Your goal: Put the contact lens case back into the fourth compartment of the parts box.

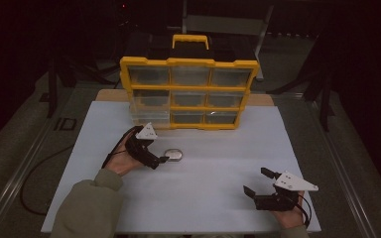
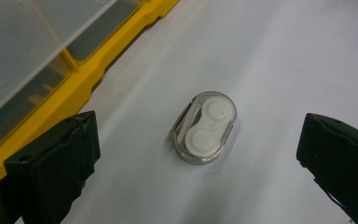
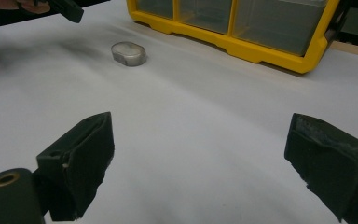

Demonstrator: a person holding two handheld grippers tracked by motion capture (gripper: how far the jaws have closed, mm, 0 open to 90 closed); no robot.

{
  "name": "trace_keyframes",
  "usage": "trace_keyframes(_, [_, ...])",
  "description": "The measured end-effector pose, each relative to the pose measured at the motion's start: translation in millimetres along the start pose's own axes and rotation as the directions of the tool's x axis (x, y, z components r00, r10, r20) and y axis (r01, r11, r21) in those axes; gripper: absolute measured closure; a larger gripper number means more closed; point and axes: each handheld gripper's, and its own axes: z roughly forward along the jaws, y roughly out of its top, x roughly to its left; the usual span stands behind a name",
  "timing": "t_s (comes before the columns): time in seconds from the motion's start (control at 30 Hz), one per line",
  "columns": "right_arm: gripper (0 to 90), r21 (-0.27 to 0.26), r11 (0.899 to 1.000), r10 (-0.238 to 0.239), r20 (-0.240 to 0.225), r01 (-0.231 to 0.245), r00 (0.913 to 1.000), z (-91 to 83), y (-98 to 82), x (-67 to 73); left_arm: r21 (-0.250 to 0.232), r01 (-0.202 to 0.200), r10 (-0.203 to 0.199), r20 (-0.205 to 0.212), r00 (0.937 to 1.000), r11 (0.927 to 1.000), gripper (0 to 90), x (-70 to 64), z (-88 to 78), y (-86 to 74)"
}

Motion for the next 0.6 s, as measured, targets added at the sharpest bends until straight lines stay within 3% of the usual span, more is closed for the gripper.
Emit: trace_keyframes(0.6, [7.7,0.0,1.0,0.0,-0.003,0.0,1.0,0.2,-0.2,0.1,0.041,-0.025,0.022,0.063,0.9978,0.9988,0.2,-4.0,17.0,1.7])
